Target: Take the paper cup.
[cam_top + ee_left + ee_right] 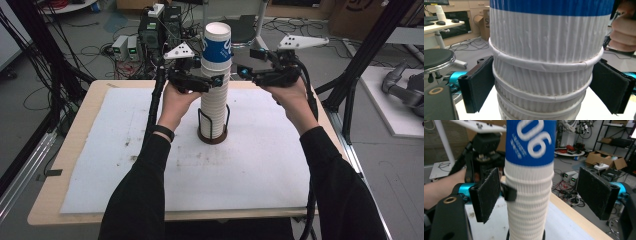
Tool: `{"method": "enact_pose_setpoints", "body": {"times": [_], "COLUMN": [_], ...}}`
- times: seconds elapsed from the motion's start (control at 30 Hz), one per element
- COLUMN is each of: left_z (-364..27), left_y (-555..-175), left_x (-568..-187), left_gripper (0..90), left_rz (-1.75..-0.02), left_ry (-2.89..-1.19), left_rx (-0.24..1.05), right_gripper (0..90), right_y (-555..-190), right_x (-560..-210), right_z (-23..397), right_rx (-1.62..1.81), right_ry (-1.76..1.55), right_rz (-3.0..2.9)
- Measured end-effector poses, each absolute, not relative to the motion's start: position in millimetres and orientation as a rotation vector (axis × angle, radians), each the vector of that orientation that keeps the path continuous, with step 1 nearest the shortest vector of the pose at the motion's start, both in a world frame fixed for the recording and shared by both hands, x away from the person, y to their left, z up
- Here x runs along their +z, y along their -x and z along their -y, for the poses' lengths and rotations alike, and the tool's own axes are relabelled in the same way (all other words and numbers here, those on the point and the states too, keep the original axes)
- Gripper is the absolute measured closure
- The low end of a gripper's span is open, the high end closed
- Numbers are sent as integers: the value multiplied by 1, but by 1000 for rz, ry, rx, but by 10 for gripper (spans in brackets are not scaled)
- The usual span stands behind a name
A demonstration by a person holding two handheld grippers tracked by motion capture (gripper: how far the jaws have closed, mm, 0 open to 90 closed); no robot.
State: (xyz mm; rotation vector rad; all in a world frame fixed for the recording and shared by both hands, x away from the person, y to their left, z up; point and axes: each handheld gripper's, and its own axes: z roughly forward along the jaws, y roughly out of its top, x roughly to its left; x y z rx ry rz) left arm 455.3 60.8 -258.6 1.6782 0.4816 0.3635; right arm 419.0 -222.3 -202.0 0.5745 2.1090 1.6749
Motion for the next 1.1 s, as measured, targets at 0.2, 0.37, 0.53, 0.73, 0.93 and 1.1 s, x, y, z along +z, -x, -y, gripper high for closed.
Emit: {"method": "enact_pose_setpoints", "body": {"times": [0.2,0.37,0.53,0.73,0.93,1.1], "left_z": [-61,-61,-62,-61,-62,-62], "left_y": [-455,-456,-456,-457,-456,-456], "left_x": [-259,-259,-259,-259,-259,-259], "left_gripper": [112,113,113,113,114,114], "left_rz": [-480,-479,-479,-475,-473,-471], "left_ry": [-1680,-1679,-1675,-1675,-1678,-1679], "left_rx": [363,364,360,364,365,367], "right_gripper": [203,203,203,204,208,300], "right_y": [-423,-426,-432,-444,-450,-449], "right_x": [-183,-171,-159,-154,-156,-157], "right_z": [202,191,179,171,163,160], "right_rx": [1710,1719,1725,1807,1803,1772], "right_ry": [-548,-551,-569,-655,-703,-695], "right_rz": [-2099,-2082,-2068,-2054,-2080,-2074]}}
